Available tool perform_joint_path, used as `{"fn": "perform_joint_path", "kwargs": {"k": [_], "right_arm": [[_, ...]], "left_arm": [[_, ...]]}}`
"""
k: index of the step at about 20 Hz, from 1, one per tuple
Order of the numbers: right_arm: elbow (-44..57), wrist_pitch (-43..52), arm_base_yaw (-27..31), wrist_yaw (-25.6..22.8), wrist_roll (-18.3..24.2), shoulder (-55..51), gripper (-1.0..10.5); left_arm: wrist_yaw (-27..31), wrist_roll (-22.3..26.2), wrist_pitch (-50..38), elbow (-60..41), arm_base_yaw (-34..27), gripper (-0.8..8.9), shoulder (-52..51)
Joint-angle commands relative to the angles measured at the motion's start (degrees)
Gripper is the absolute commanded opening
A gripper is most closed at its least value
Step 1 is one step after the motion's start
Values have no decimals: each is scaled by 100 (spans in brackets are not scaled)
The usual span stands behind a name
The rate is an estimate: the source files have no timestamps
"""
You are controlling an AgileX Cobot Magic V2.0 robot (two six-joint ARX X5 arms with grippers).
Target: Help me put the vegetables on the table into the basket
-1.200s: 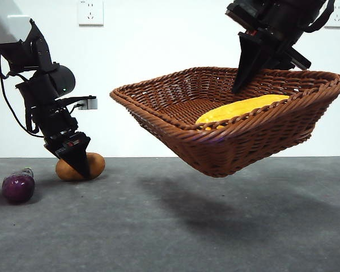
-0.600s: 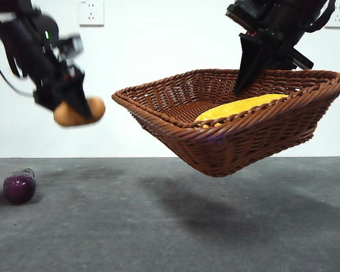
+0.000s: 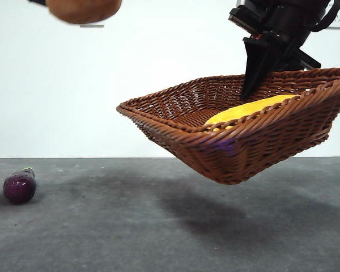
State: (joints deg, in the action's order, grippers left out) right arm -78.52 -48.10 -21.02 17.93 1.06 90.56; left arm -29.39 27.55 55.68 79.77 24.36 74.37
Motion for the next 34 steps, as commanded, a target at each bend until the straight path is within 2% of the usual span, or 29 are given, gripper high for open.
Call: {"fn": "perform_joint_path", "kwargs": {"k": [1, 3, 5, 9, 13, 16, 17, 18, 19, 23, 27, 30, 31, 33, 34], "right_arm": [[9, 44, -232, 68, -140, 7, -11], [9, 50, -472, 61, -238, 7, -11], [9, 37, -627, 48, -260, 7, -11], [9, -17, -684, 50, -317, 7, -11], [9, -101, -684, 52, -247, 7, -11], [9, -74, -682, 48, -229, 7, -11], [9, -83, -678, 48, -225, 7, -11], [9, -79, -678, 50, -227, 7, -11], [9, -66, -678, 48, -227, 7, -11], [9, -98, -678, 48, -227, 7, -11], [9, -103, -678, 48, -227, 7, -11], [9, -101, -671, 48, -227, 7, -11], [9, -74, -669, 48, -227, 4, -11], [9, 33, -667, 50, -229, 2, -11], [7, 61, -667, 50, -229, 2, -11]], "left_arm": [[203, -750, -612, -426, 852, -5, -72], [885, -1134, -1222, -636, 1709, -6, 118], [1412, -1266, -1384, -636, 2271, -6, 553], [1705, -1322, -1493, -636, 2559, -6, 1523], [1705, -1707, -1923, -636, 2555, -6, 1950], [1698, -2057, -1880, -636, 2555, 26, 1950], [1698, -2114, -1779, -636, 2544, 206, 1950], [1700, -2140, -1663, -636, 2544, 456, 1950], [1703, -2140, -1582, -636, 2544, 532, 1950], [1703, -2308, -1517, -625, 2509, 532, 1794], [1746, -2382, -1285, -619, 2334, 532, 1069], [1812, -3005, -1233, -619, 1969, 532, 179], [2094, -3340, -1141, -619, 1812, 532, -127], [3121, -4002, -734, -619, 1405, 531, -688], [3517, -4127, -538, -619, 1211, 532, -822]]}}
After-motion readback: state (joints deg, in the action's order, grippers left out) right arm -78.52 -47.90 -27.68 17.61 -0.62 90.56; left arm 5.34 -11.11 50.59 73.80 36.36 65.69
